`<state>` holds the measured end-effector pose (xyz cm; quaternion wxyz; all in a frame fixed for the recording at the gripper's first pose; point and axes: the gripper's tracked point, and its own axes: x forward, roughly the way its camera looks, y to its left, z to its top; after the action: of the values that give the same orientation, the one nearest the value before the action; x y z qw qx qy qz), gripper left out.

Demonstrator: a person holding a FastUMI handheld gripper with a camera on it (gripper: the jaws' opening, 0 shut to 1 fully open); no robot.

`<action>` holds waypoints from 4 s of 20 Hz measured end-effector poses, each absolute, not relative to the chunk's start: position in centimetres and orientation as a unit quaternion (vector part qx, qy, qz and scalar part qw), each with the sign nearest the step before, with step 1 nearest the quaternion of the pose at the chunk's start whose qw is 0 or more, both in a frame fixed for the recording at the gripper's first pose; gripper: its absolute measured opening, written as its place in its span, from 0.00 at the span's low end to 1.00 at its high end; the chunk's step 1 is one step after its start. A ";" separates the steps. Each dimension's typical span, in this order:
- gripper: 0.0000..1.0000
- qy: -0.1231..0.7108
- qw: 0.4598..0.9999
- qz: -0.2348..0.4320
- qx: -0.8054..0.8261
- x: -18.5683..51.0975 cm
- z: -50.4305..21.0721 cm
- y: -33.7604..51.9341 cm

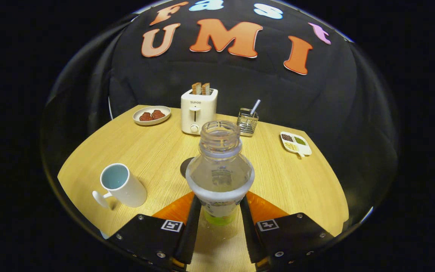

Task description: Take the bottle from table, then pour the juice into the cup, finally place the bottle on the coaster

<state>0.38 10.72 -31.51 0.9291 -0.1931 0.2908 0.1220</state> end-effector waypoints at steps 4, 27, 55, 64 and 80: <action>0.57 0.275 0.921 0.130 -0.243 0.2 -30.4 13.0; 0.56 0.099 0.743 0.149 -0.645 2.3 -29.7 19.6; 0.55 -0.009 0.568 0.167 -0.806 4.2 -27.3 22.2; 0.56 -0.016 0.539 0.177 -0.823 4.1 -27.9 22.3; 0.55 -0.020 0.511 0.182 -0.840 4.5 -27.7 22.1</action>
<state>4.50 22.13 -27.72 0.5106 -0.8400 -0.0199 0.1825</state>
